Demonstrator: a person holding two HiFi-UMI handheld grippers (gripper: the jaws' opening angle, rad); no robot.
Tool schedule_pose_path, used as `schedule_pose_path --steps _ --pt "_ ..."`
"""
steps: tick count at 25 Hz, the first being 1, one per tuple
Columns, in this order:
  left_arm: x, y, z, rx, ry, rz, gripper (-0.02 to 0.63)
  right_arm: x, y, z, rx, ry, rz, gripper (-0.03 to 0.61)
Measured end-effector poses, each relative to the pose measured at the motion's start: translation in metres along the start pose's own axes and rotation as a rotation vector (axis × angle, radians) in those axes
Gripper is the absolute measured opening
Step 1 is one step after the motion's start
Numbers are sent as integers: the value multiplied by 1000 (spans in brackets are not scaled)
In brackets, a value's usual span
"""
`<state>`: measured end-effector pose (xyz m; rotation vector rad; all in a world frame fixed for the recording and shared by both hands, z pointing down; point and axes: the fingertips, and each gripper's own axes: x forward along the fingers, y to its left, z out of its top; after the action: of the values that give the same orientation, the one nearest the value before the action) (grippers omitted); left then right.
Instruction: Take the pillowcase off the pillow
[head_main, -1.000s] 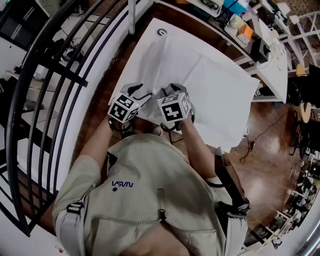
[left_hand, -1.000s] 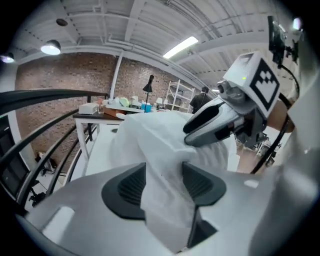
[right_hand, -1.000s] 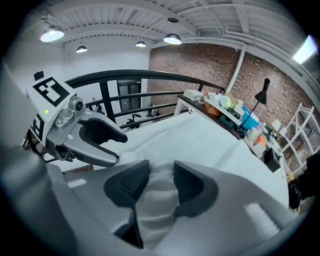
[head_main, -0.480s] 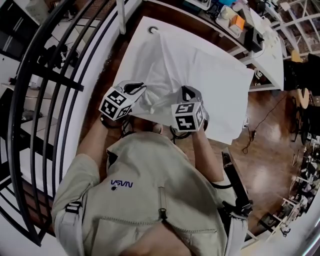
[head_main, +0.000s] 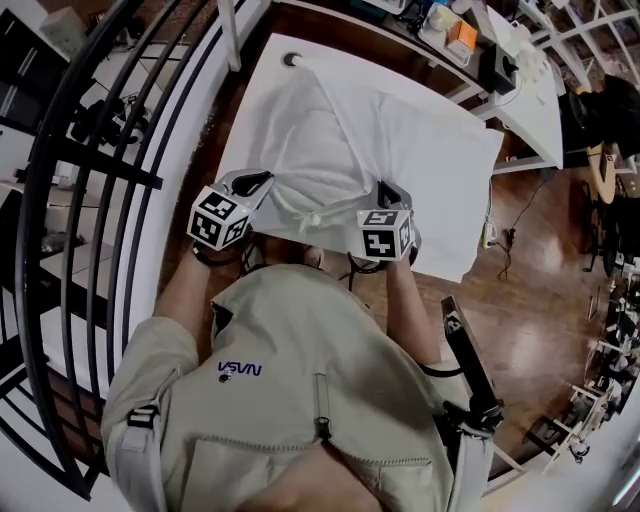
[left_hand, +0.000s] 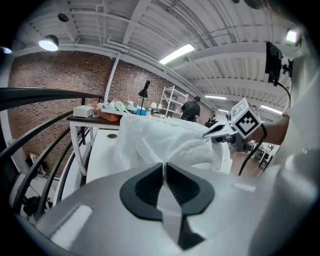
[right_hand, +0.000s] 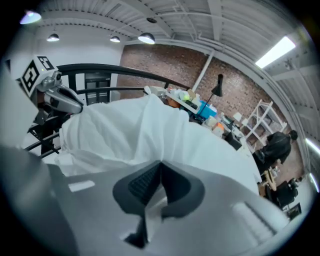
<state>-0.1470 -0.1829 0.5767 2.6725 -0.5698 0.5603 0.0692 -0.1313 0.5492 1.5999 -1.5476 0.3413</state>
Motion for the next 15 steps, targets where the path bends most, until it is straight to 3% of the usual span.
schedule_pose_path --steps 4,8,12,15 --pt "11 -1 -20 20 27 48 34 4 14 4 -5 -49 44 8" --pt "15 -3 -17 46 25 85 64 -7 24 23 9 -110 130 38" --pt "-5 1 10 0 -57 151 105 -29 36 41 20 -188 275 144" --pt "-12 6 33 -4 -107 214 127 -42 29 56 18 -255 323 149"
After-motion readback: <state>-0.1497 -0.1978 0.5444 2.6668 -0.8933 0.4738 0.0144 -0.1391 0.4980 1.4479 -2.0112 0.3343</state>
